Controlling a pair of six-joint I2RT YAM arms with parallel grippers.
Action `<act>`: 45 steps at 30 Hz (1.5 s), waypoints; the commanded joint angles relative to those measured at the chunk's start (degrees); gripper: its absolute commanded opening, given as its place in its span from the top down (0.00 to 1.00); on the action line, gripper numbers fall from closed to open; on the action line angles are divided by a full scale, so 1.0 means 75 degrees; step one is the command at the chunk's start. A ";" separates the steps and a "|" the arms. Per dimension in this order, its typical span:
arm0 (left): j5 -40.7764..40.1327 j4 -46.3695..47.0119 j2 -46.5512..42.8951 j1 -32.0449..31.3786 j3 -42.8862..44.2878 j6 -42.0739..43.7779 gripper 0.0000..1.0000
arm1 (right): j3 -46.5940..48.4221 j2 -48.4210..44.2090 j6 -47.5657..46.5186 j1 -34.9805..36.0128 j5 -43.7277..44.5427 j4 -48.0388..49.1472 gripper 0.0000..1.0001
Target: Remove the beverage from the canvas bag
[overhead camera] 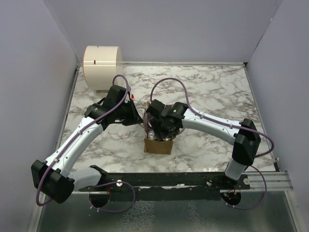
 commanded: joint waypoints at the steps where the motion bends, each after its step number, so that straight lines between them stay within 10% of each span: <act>1: 0.0272 0.0000 -0.0174 0.0045 -0.0131 0.0082 1.00 | 0.0413 0.0074 0.0215 0.0187 -0.0003 -0.0537 0.57; 23: 0.0233 0.0230 0.0006 0.0075 -0.0029 0.0138 1.00 | 0.2883 -0.0385 0.0277 0.0213 0.0216 -0.2243 0.98; 45: 0.0116 0.0021 0.0422 0.0148 0.0307 0.0149 1.00 | 0.5946 -0.0551 -0.0533 0.0207 0.0977 -0.2736 0.98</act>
